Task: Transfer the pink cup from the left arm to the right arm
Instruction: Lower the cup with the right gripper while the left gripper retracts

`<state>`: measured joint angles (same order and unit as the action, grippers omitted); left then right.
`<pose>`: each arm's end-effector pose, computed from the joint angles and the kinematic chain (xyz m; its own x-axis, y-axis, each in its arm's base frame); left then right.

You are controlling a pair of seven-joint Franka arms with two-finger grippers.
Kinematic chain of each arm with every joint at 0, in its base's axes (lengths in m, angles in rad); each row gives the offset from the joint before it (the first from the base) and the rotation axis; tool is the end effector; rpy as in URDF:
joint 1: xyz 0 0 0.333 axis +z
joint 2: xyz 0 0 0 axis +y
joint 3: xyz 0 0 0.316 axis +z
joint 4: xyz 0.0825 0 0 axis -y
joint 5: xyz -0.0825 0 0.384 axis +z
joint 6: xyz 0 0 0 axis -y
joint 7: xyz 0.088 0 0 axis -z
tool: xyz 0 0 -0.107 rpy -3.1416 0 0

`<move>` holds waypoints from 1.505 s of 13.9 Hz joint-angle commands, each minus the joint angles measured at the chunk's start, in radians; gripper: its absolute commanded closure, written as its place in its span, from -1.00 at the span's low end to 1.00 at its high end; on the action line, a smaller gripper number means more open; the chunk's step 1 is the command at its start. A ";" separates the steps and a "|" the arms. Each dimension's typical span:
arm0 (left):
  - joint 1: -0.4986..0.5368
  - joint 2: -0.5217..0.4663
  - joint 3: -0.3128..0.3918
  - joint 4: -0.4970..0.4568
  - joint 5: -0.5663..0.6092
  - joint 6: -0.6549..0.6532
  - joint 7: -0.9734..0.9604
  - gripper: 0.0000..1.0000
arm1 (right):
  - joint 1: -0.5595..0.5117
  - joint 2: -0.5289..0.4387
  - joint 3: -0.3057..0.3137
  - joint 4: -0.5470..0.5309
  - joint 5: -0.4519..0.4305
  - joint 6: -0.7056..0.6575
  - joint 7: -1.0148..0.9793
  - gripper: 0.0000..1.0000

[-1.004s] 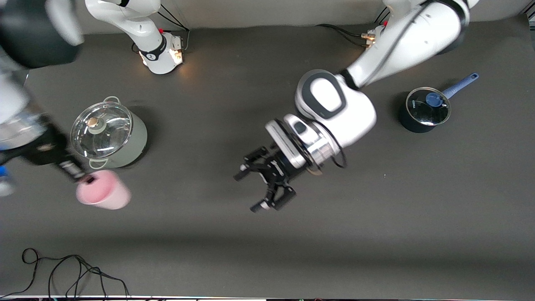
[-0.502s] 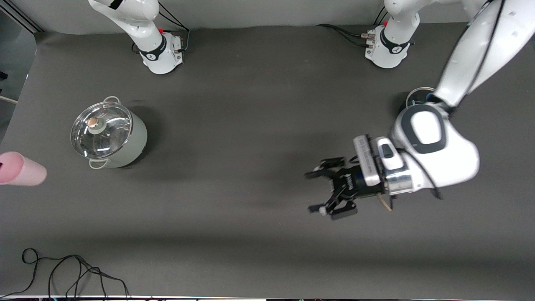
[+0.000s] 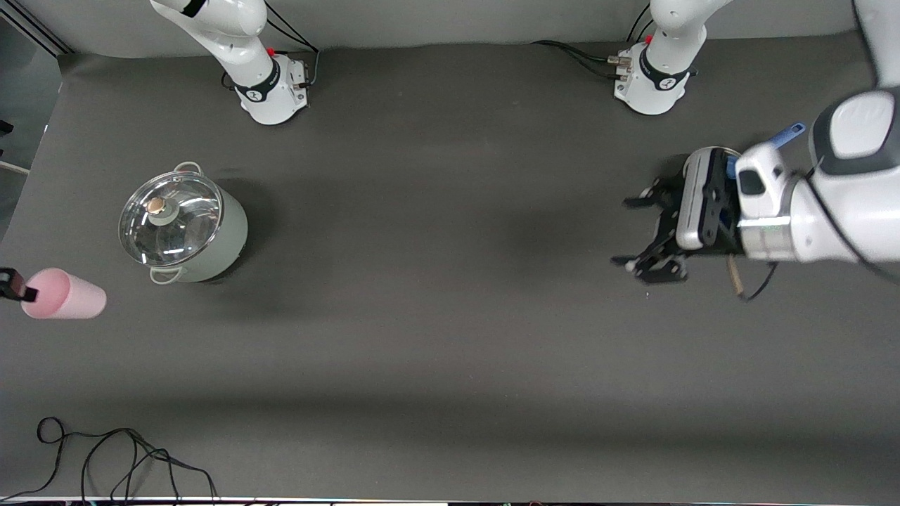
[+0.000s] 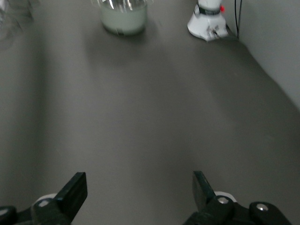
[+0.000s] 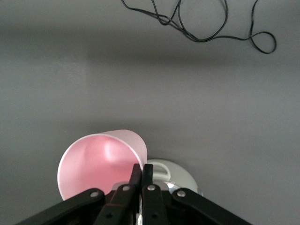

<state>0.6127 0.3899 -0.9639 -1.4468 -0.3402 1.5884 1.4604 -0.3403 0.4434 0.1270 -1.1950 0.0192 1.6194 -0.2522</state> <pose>0.6025 -0.1581 0.5547 -0.1062 -0.7957 0.5963 -0.9578 0.2429 0.1535 0.6648 -0.1616 0.5327 0.9997 0.0260 0.0029 0.0261 -0.9968 -0.0751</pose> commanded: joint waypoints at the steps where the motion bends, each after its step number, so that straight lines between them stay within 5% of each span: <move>1: 0.018 -0.178 0.021 -0.020 0.102 -0.125 -0.225 -1.00 | -0.019 0.055 0.011 -0.066 0.018 0.121 -0.053 1.00; 3: 0.019 -0.278 0.021 -0.006 0.209 -0.204 -0.427 -1.00 | -0.010 0.121 0.011 -0.093 0.013 0.222 -0.053 1.00; 7: 0.030 -0.292 0.025 0.035 0.316 -0.320 -0.893 -1.00 | 0.003 0.155 0.011 -0.276 0.002 0.532 -0.052 1.00; 13: 0.091 -0.283 0.042 0.032 0.354 -0.300 -1.516 -1.00 | 0.018 0.261 0.013 -0.278 -0.067 0.648 -0.042 1.00; 18: 0.084 -0.246 0.040 0.022 0.455 -0.184 -1.572 -1.00 | 0.017 0.299 0.013 -0.270 -0.070 0.657 -0.052 1.00; 19: 0.085 -0.227 0.040 0.017 0.457 -0.171 -1.572 -1.00 | 0.017 0.302 0.013 -0.267 -0.073 0.657 -0.052 0.88; 20: 0.088 -0.212 0.040 0.016 0.461 -0.179 -1.572 -1.00 | 0.017 0.302 0.013 -0.264 -0.087 0.657 -0.052 0.35; 21: 0.091 -0.210 0.040 0.016 0.466 -0.174 -1.574 -1.00 | 0.015 0.302 0.013 -0.262 -0.087 0.657 -0.052 -0.99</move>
<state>0.7020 0.1602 -0.9193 -1.4313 0.1014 1.4017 -0.0863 -0.3231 0.7375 0.1378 -1.4758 -0.0492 2.2738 -0.2837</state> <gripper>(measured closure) 0.000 0.943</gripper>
